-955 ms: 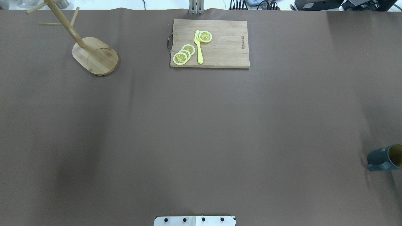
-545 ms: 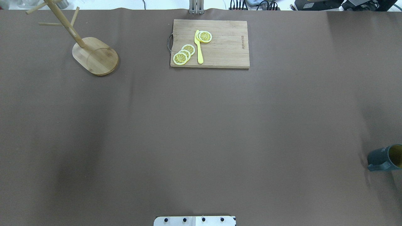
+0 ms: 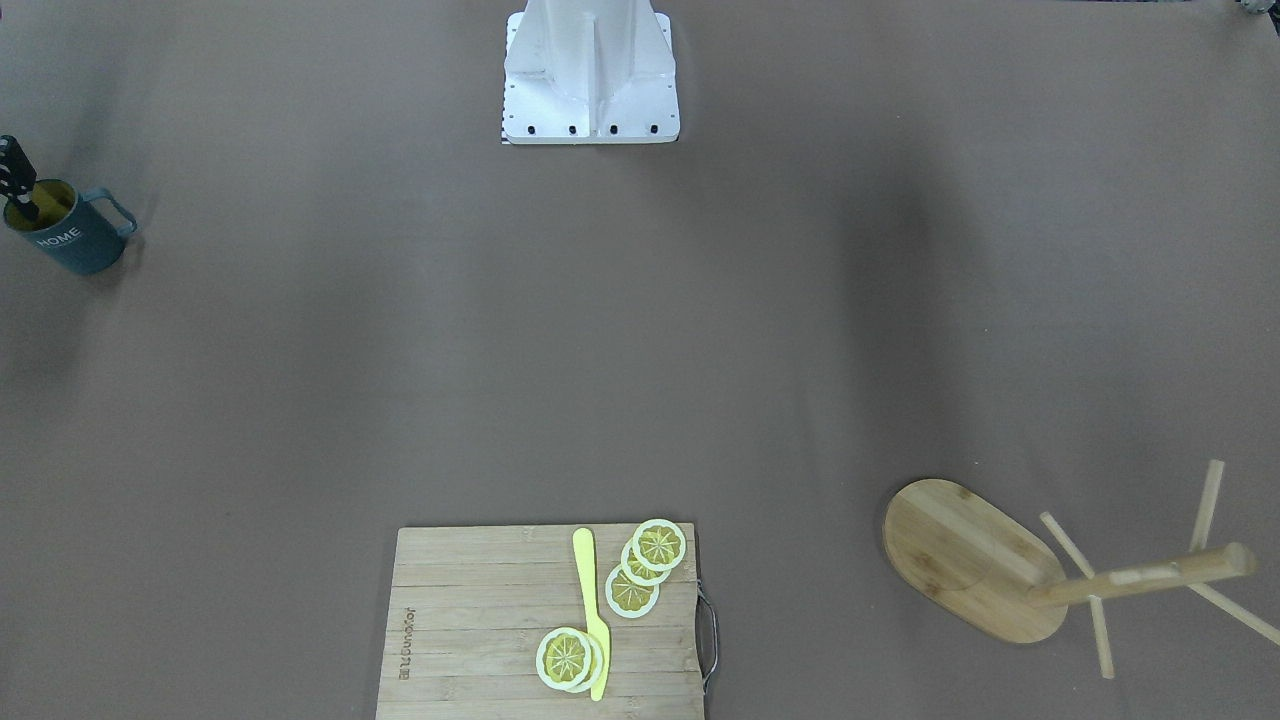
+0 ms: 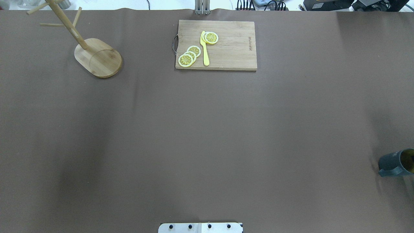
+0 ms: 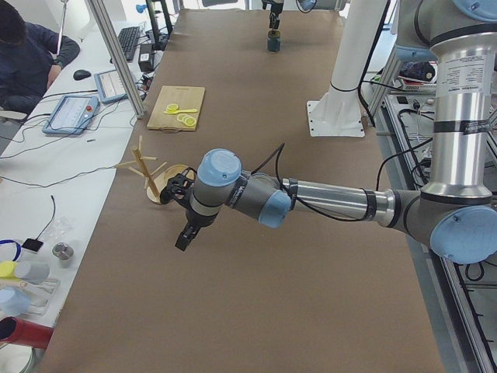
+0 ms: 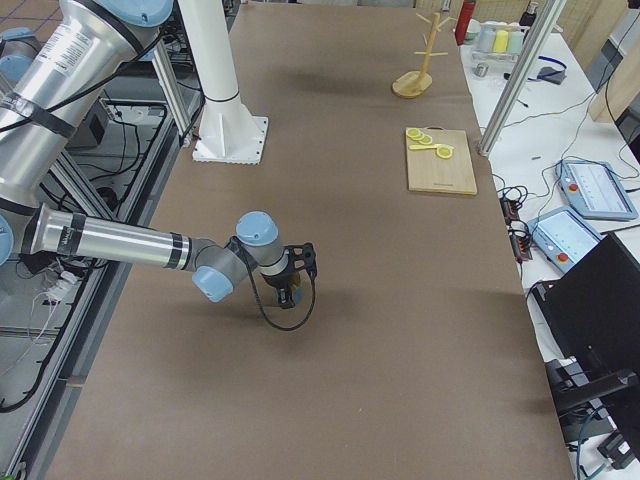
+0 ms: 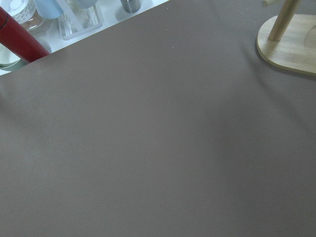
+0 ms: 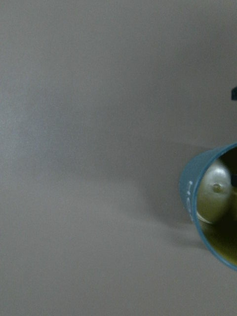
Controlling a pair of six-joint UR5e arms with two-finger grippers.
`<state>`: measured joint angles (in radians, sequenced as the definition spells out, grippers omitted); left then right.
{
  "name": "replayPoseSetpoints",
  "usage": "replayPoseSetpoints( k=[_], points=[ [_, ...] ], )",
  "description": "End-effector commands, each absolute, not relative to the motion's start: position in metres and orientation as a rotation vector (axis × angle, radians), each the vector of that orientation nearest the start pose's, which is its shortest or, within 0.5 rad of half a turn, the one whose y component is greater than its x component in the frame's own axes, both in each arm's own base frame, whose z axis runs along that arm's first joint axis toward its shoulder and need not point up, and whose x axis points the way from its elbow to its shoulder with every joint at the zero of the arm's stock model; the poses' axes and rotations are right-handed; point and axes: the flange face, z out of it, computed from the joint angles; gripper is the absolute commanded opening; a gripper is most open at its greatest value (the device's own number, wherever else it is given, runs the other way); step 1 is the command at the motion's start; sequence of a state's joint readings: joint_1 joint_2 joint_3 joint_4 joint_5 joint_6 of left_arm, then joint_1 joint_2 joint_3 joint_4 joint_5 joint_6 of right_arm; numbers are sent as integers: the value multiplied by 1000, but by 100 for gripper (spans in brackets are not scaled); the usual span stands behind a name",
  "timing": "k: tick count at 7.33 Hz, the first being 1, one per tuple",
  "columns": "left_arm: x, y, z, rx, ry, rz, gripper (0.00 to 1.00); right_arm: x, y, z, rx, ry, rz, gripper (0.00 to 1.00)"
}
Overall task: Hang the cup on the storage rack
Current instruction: 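Grasp the teal mug rim with the right gripper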
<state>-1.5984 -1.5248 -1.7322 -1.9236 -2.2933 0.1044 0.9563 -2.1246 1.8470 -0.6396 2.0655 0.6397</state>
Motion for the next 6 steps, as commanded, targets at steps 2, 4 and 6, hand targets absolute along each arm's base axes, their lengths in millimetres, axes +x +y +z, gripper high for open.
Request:
replayPoseSetpoints(
  k=[2, 4, 6],
  points=[
    [-81, -491, 563, 495, 679, 242, 99, -95, -284, 640, 237, -764, -138, 8],
    [-81, -491, 564, 494, 679, 241, 99, -96, -284, 640, 239, -765, -138, 0],
    [-81, -491, 565, 491, 679, 240, 99, -100, -290, 632, 252, -780, -144, 0]
  ],
)
